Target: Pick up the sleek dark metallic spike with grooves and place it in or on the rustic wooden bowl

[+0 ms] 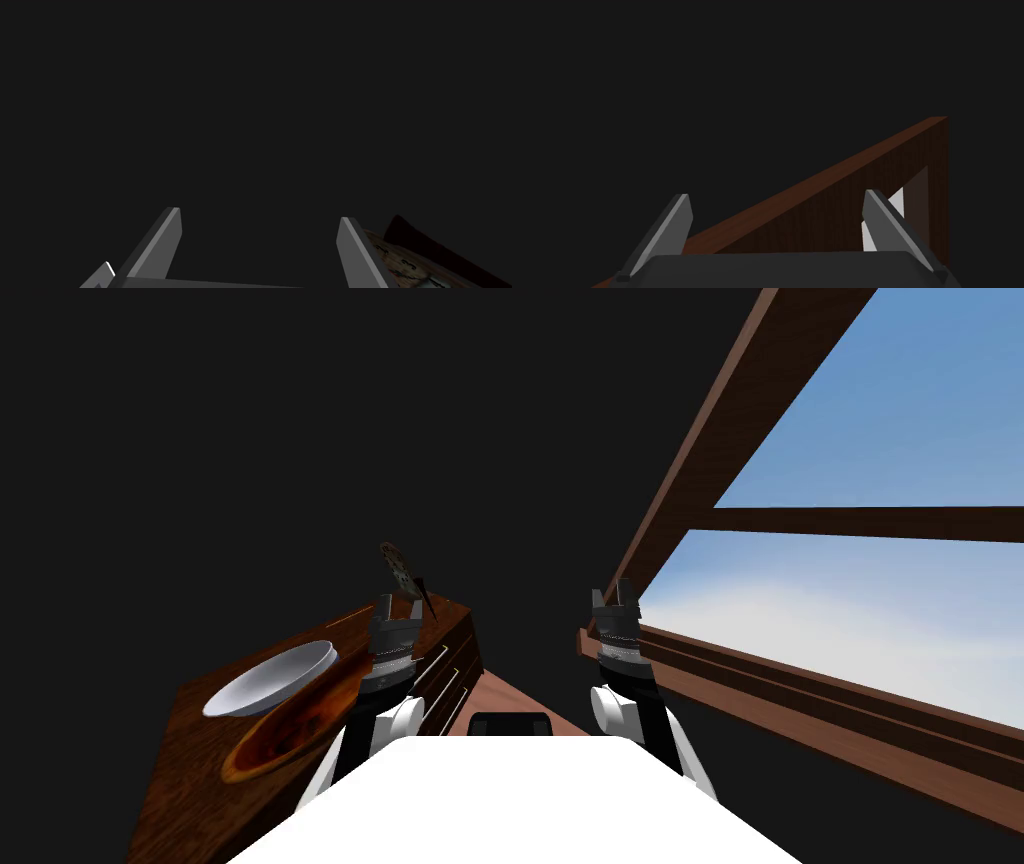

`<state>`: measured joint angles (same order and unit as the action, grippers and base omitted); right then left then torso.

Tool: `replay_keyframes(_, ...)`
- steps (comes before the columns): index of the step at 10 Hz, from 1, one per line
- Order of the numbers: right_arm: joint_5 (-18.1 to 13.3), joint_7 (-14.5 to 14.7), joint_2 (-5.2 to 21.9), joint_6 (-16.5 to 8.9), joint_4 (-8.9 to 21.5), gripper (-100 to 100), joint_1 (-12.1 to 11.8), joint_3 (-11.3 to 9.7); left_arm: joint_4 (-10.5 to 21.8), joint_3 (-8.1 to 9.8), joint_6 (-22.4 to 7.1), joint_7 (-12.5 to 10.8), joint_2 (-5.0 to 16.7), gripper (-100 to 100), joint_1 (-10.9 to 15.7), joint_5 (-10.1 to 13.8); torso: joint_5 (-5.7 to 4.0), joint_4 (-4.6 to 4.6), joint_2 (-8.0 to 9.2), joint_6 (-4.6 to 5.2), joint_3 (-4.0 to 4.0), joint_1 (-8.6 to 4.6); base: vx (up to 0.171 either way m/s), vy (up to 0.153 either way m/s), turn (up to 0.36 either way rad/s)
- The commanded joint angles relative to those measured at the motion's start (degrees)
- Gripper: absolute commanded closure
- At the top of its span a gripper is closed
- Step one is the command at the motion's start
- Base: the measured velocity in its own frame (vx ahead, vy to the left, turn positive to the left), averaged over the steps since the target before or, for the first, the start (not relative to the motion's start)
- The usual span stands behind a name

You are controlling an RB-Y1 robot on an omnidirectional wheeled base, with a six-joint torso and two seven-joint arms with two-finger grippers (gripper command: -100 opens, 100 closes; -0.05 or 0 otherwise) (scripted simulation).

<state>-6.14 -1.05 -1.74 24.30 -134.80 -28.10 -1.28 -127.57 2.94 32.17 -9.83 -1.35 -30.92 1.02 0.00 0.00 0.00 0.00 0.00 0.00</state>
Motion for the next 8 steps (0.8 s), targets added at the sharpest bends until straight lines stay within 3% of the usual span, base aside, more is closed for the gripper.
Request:
replay_keyframes(1, 0.0, 0.0, 0.0, 0.0, 0.0, 0, 0.0, 0.0, 0.6, 0.16, 0.2, -0.2, 2.1, -100, 0.7, 0.3, 0.0, 0.0, 0.0, 0.0, 0.0, 0.0, -0.007, -0.003, 0.033)
replay_keyframes(4, 0.0, 0.0, 0.0, 0.0, 0.0, 0, 0.0, 0.0, 2.9, 0.69, 0.9, -1.0, 6.4, -100, 3.4, 1.6, 0.0, 0.02, 0.1, 0.0, 0.05, 0.01, -0.031, -0.009, 0.055)
replay_keyframes(8, 0.0, 0.0, 0.0, 0.0, 0.0, 0, 0.0, 0.0, 8.1, 1.64, 2.2, -2.8, 10.4, -100, 9.7, 4.3, -0.02, 0.06, 0.24, 0.0, 0.14, -0.08, -0.071, -0.028, 0.057)
